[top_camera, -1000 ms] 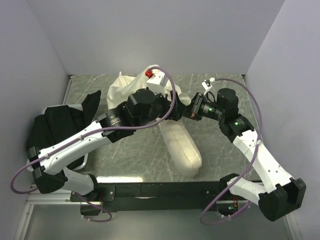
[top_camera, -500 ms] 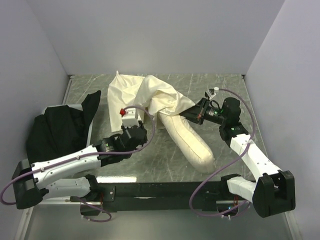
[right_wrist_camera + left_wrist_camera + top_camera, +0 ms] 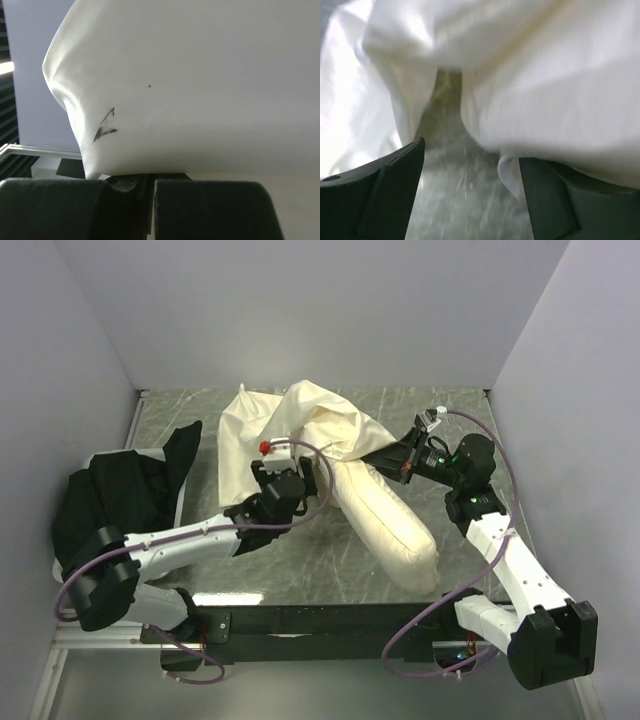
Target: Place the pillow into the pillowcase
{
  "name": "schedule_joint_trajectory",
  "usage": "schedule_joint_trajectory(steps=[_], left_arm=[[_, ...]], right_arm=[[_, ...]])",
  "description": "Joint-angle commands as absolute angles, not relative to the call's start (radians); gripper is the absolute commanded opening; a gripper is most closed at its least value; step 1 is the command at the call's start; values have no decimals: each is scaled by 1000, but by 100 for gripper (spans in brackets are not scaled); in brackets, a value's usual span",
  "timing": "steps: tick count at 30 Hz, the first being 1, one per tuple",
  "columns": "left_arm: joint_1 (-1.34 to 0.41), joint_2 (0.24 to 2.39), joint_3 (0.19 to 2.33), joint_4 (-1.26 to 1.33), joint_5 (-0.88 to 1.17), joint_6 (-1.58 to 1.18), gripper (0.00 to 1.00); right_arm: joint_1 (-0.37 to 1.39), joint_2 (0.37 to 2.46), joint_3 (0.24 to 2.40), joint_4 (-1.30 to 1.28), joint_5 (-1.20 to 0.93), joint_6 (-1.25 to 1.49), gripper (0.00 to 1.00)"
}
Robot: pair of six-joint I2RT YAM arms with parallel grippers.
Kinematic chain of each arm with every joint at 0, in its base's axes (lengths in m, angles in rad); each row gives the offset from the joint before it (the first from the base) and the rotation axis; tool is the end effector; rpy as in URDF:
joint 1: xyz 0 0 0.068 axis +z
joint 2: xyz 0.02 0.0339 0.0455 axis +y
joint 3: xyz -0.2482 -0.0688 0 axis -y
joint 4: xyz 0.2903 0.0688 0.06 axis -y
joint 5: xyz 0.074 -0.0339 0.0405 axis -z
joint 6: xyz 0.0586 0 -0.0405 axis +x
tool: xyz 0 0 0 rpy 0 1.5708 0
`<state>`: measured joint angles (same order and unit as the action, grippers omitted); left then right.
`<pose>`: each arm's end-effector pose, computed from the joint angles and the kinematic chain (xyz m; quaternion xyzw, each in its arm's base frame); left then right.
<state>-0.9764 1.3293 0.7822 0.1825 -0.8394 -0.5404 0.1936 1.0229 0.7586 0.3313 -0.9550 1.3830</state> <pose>0.2296 -0.2618 0.2144 -0.0630 0.7843 -0.1126 0.6068 0.2795 0.1035 0.3147 0.0618 0.6905 0.6813 0.2348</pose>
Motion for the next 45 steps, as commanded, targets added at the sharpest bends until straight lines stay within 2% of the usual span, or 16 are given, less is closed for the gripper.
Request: schedule_joint_trajectory(steps=[1,2,5,6,7,14,18,22,28,29,30,31,33,36,41,45], left_arm=[[-940,1384,870,360,-876,-402,77],[-942,1387,871,405,-855,-365,75],[-942,1384,885,414,-758,-344,38],[-940,1376,888,407,-727,-342,5],[-945,1365,891,394,-648,-336,1],[-1121,1195,952,198,-245,-210,1],[-1147,1164,1052,74,-29,-199,1],[-1154,1146,1071,74,5,-213,1],[-1015,1268,1160,-93,-196,-309,1],[-984,1296,1175,-142,-198,-337,1],[-953,1354,1208,-168,-193,-362,1],[-892,1380,1224,-185,-171,-408,1],[-836,1459,1279,-222,-128,-445,1],[-770,1572,1368,-271,-83,-469,1],[-747,1690,1424,-311,-46,-509,1],[-744,1695,1376,-278,-38,-529,1]], right_arm=[[183,1002,821,641,-973,1566,0],[183,1009,813,670,-970,1590,0],[181,1051,801,774,-962,1675,0],[178,1061,802,796,-957,1707,0],[175,1081,807,799,-953,1709,0],[132,1121,870,453,-836,1439,0],[124,1104,888,136,-537,1149,0],[117,1178,859,97,-420,1072,0],[117,1333,854,86,-390,983,0],[114,1353,879,66,-382,930,9],[115,1388,897,8,-362,902,39],[112,1400,914,-36,-318,873,53],[95,1419,957,-122,-275,802,76],[74,1396,989,-210,-184,752,100],[-26,1361,1026,-285,-167,710,100],[-8,1269,976,-281,-212,696,100]])
